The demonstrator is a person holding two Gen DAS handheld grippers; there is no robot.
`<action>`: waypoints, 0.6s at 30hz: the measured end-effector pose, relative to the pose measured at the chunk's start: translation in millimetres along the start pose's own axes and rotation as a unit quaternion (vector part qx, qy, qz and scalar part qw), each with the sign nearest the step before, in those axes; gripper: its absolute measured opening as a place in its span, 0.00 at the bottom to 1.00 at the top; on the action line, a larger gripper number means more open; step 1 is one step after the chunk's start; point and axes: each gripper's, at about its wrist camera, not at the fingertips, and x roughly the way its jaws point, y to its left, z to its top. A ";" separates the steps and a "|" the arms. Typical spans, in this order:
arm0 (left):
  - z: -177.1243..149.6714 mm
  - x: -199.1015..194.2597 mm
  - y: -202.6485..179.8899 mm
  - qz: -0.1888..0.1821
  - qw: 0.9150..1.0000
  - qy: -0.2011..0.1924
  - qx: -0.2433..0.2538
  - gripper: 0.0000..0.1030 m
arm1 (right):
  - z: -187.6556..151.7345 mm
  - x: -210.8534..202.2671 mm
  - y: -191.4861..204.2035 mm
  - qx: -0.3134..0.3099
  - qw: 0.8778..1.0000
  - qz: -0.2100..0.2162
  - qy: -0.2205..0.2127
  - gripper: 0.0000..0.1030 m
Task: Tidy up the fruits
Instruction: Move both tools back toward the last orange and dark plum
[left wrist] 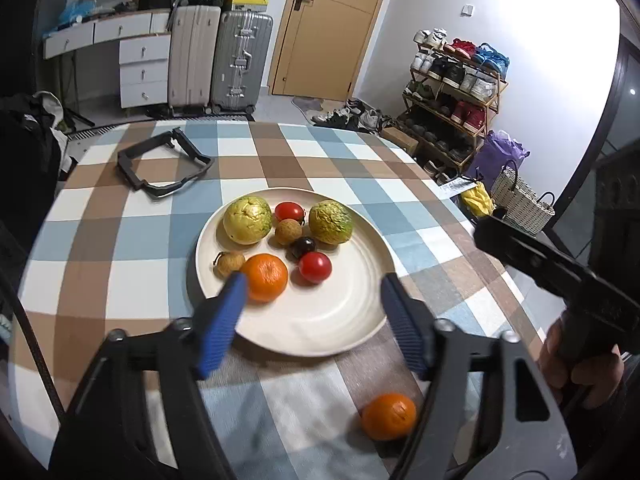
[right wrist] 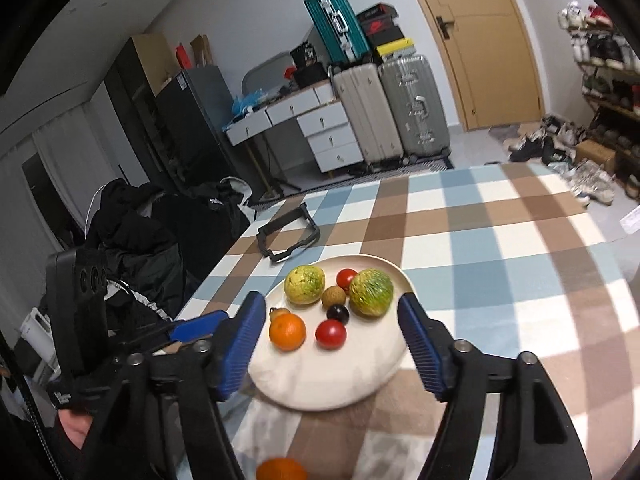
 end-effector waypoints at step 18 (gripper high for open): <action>-73.3 -66.9 -34.5 0.051 0.998 -0.003 0.039 0.98 | -99.0 -89.9 41.2 -0.077 0.995 -0.052 -0.027 0.96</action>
